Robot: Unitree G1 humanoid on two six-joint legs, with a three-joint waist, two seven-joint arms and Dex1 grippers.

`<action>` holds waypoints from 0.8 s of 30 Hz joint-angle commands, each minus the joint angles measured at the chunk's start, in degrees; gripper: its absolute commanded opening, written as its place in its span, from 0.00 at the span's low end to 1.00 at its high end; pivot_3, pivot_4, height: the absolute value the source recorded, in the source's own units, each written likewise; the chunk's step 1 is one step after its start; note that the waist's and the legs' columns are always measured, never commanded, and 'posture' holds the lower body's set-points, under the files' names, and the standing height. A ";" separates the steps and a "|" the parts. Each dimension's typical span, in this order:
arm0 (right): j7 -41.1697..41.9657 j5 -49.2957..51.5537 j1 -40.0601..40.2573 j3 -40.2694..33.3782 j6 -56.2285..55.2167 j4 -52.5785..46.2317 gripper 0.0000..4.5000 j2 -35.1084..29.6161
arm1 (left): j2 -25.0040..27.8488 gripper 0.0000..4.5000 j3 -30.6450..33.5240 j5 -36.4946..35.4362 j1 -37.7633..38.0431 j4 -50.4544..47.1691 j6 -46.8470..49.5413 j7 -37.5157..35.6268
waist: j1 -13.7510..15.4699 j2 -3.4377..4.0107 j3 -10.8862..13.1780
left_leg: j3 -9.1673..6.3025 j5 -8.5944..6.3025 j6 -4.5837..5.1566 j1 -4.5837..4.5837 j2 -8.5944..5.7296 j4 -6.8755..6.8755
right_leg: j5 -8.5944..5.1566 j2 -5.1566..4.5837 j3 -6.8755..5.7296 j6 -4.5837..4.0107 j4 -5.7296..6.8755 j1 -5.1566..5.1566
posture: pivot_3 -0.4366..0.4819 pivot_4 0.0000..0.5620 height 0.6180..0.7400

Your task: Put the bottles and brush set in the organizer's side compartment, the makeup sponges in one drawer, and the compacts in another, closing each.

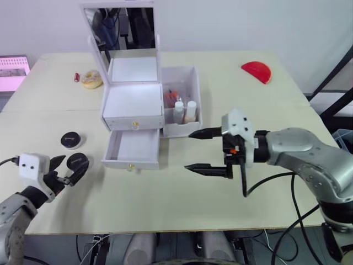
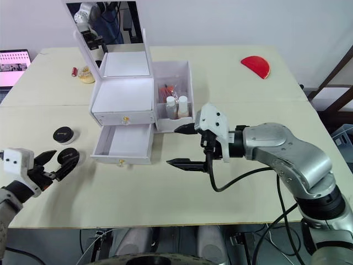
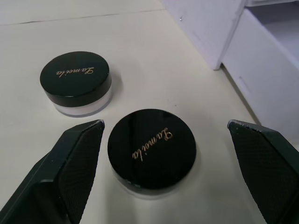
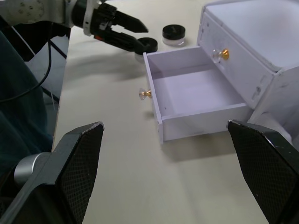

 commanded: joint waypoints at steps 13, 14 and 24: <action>2.34 -1.99 -1.09 -1.74 -9.04 0.98 1.00 7.12 | -2.31 0.99 -3.65 3.43 -3.09 8.12 -7.69 1.91 | 0.03 -0.01 -0.01 | -0.03 0.00 0.00 0.04 0.02 0.02 | 0.02 0.04 -0.01 0.03 0.08 0.01 | 0.48 0.27 1.00; 2.39 -2.28 -0.77 -1.64 -9.61 1.26 1.00 7.38 | -2.50 0.99 -4.00 3.59 -3.34 8.64 -8.01 1.96 | 0.03 -0.02 -0.01 | -0.03 0.00 0.00 0.04 0.02 0.02 | 0.02 0.04 -0.01 0.04 0.08 0.01 | 0.48 0.27 1.00; 1.83 -3.93 0.29 -0.79 -10.36 1.99 1.00 8.55 | -3.35 0.99 -5.78 4.52 -4.34 8.81 -9.65 2.77 | 0.08 -0.01 0.00 | -0.04 0.00 0.00 0.06 0.02 0.02 | 0.02 0.04 -0.01 0.04 0.10 0.01 | 0.48 0.27 1.00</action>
